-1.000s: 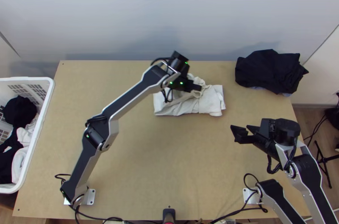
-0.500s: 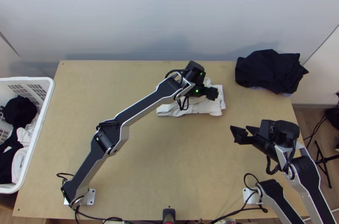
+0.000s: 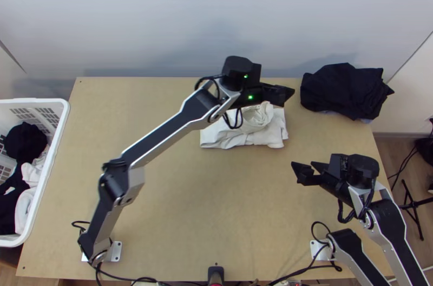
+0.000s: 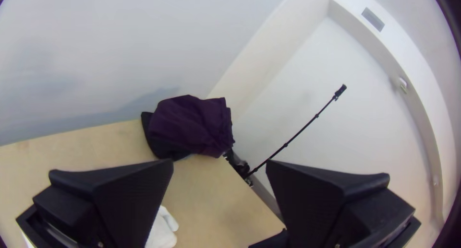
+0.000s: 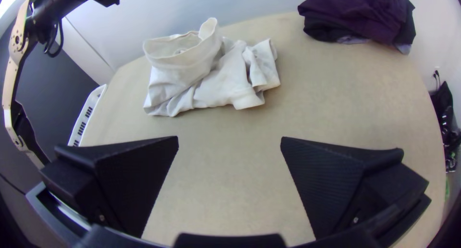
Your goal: Fold the t-shirt
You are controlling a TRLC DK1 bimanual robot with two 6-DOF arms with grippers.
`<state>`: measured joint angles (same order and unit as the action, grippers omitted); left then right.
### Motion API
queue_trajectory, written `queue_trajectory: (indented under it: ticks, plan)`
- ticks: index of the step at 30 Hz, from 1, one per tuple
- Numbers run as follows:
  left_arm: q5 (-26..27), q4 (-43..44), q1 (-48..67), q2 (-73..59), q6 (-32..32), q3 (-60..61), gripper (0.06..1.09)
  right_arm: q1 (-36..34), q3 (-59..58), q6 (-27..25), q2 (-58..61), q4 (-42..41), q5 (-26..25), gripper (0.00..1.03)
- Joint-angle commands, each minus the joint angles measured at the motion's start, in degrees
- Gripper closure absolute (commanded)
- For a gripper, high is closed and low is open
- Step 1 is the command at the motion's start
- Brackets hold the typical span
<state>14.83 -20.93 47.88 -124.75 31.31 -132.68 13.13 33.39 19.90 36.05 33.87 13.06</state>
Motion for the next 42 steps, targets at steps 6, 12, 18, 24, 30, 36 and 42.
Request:
queue_trajectory:
  ticks: [6, 12, 18, 24, 30, 36, 42]
  plan:
    - [-0.42, -18.80, -12.28, 8.64, -12.41, 12.45, 1.05, 0.67, -1.13, 0.40, 0.07, -1.88, 0.04, 0.04]
    - [-2.96, -16.69, -17.64, 11.46, -15.58, 25.63, 1.05, 1.46, -2.45, 0.93, 0.51, -3.98, 0.21, 0.04]
    - [-6.83, -15.02, -16.59, 13.13, -17.77, 34.07, 1.05, 1.46, -2.45, 0.84, 0.51, -3.98, 0.21, 0.04]
    - [-8.59, -13.61, -11.58, 13.65, -17.86, 34.86, 1.05, 1.38, -2.71, 0.84, 0.16, -3.98, 0.21, 0.04]
    - [-8.94, -14.58, -5.87, 8.29, -18.48, 24.23, 1.05, 1.20, -3.77, 0.84, -0.63, -4.16, 0.21, 0.04]
    - [-8.94, -19.59, -0.77, -2.61, -18.74, 8.84, 1.05, 1.11, -3.77, 0.84, -1.16, -4.07, 0.21, 0.04]
    - [-9.56, -17.66, 2.57, -10.60, -20.24, 1.46, 1.05, 0.94, -3.68, 0.84, -1.60, -3.90, 0.21, 0.04]
